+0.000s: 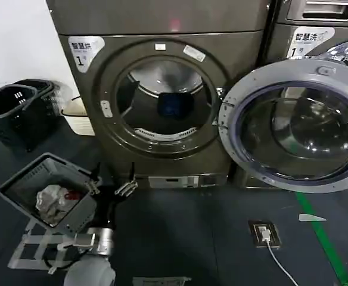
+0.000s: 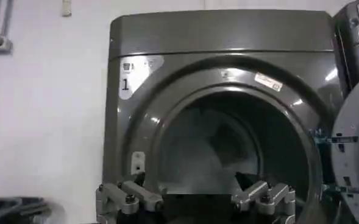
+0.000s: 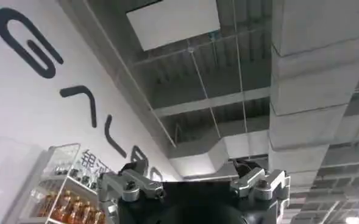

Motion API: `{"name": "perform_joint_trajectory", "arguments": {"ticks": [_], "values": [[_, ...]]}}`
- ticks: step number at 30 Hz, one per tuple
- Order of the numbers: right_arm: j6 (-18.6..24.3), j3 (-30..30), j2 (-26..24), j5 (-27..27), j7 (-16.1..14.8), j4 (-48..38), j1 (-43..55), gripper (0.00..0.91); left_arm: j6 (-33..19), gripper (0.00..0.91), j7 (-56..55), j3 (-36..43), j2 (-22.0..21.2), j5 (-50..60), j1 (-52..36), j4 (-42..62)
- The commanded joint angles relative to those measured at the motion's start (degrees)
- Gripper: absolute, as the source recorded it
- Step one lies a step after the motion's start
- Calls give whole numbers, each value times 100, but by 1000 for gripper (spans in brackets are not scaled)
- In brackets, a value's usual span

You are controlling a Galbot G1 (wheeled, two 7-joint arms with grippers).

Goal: Grasp the clothes from the dryer.

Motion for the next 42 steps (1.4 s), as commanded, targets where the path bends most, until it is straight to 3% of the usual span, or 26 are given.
{"name": "perform_joint_trajectory", "arguments": {"ticks": [1, 16, 22, 24, 28, 42], "values": [[10, -5, 10, 10, -6, 10, 8, 907, 8, 907, 8, 8, -8, 13, 17, -10], [39, -26, 15, 33, -18, -2, 45, 907, 10, 907, 123, 12, -1, 25, 24, -67], [241, -44, 35, -4, -193, 36, 58, 907, -22, 907, 181, 10, -8, 22, -37, -51], [484, -64, 69, -4, -320, 27, 62, 907, -44, 907, 199, 0, -17, 25, -87, -33], [632, -59, 76, -13, -317, 12, 41, 907, -59, 907, 246, 2, -18, 22, -180, -3], [688, 45, 111, -37, -341, 60, -57, 907, -17, 907, 232, 9, -50, -39, -285, 98]]}}
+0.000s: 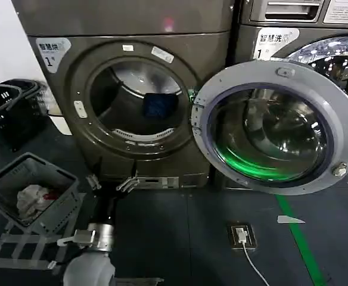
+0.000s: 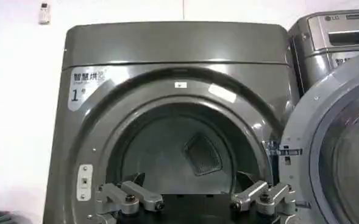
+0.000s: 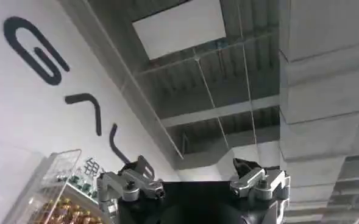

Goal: Grasp the clothes from the dryer.

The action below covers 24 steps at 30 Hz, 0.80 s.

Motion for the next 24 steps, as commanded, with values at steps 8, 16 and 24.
{"name": "perform_joint_trajectory", "arguments": {"ticks": [8, 16, 24], "values": [[89, -32, 11, -11, -6, 25, 37, 907, 29, 907, 1, -8, 18, -19, -11, -9], [99, -12, 6, 9, -4, 40, 4, 907, 89, 907, 9, -17, 47, -76, -97, -18], [70, 129, -15, 166, 23, 59, -70, 907, 87, 907, 9, -31, 33, -85, -132, 5]]}}
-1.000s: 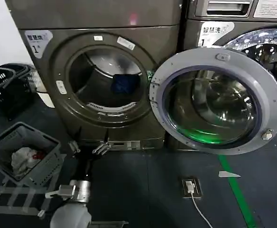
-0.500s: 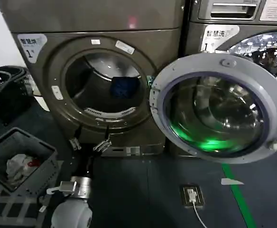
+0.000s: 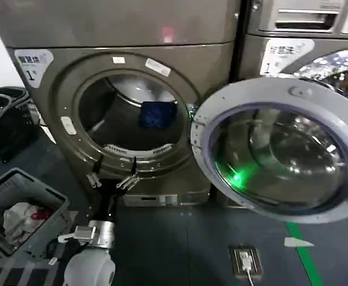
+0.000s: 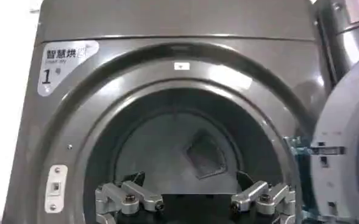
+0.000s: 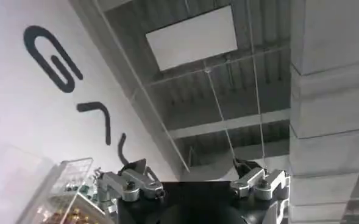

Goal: Grasp the clothes from the dryer.

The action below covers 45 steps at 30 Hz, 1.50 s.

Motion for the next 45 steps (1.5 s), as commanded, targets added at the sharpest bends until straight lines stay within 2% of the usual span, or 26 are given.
{"name": "perform_joint_trajectory", "arguments": {"ticks": [1, 23, 45], "values": [[-10, 78, -14, 122, 22, -4, -27, 907, 5, 907, 2, -6, -3, -14, -36, 21], [10, 143, 17, 66, 4, -122, -25, 907, 101, 907, -21, 75, -247, 157, -236, 220], [14, 155, 36, 77, -1, -84, -59, 907, 122, 907, -8, 47, -180, 125, -268, 199]]}}
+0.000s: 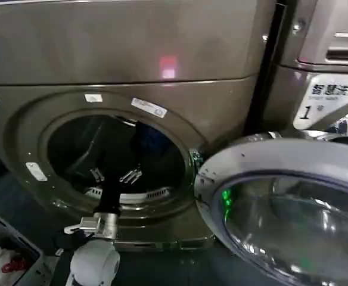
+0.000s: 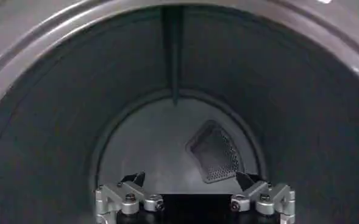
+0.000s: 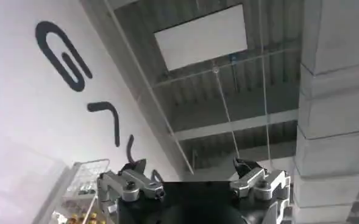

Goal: Grasp the clothes from the dryer.

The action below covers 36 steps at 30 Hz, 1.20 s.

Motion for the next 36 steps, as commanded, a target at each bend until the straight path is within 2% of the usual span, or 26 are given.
{"name": "perform_joint_trajectory", "arguments": {"ticks": [1, 28, 36], "values": [[0, -2, -2, 3, 2, 2, -1, 907, 4, 907, 2, -11, 16, -12, 1, -16], [-49, 32, 48, -128, 53, 27, -25, 907, -1, 907, 13, -19, -3, -70, -222, 152], [-128, 149, 53, -193, 111, 37, -134, 907, 81, 907, 52, -99, -70, -313, -1388, 1458]]}}
